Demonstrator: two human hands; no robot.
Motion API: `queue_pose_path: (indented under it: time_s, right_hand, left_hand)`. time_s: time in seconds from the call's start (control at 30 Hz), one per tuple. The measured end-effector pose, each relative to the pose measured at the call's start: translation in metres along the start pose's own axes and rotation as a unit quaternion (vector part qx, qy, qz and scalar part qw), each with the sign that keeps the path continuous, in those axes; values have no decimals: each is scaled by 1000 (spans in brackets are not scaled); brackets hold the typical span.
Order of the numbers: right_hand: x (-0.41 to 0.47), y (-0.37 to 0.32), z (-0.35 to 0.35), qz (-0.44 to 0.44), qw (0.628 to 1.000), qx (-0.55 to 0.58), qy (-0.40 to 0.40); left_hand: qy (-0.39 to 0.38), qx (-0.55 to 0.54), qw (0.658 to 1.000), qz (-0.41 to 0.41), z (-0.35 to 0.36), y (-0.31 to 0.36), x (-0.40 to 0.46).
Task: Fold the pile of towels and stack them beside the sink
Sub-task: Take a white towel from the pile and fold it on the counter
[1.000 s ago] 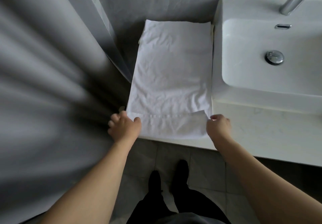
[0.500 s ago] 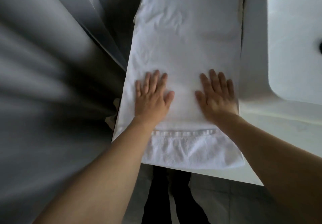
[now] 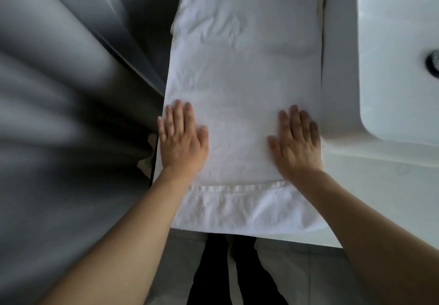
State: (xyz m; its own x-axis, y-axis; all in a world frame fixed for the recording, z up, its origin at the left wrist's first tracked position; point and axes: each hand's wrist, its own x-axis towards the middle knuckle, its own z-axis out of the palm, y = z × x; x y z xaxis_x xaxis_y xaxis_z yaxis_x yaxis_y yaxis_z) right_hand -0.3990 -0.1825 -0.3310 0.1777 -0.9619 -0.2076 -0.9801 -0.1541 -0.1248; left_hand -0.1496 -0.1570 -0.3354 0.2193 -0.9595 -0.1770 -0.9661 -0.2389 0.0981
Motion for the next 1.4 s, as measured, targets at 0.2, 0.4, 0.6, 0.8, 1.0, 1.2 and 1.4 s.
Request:
queue_pose_path:
  time_s: [0.2,0.4,0.6,0.8,1.0,1.2,1.4]
  right_hand:
    - [-29,-6,-1,-27,995,-9,-99]
    - [-82,-13,-37,-171,985,-13,-19]
    - [-95,-11,-48,-109,974,-88,-178]
    - [-90,-14,-93,-127,976,-72,-162]
    - [-50,1,-154,-106,990,-48,-82]
    - [-3,3,-205,-172,975,-134,-34]
    - [69,5,-221,-80,978,-186,52]
  left_hand:
    - [-96,30,993,66,-7,0,-14]
    - [-48,-16,984,171,-43,-20,-96]
    - [-129,67,986,83,-50,-22,-114]
    - [-170,-185,965,-78,-97,-43,-105]
    - [18,-398,913,-91,-148,-46,-91]
    - [73,-482,863,-129,-170,-28,-42]
    - [65,-550,818,-154,-169,-33,40]
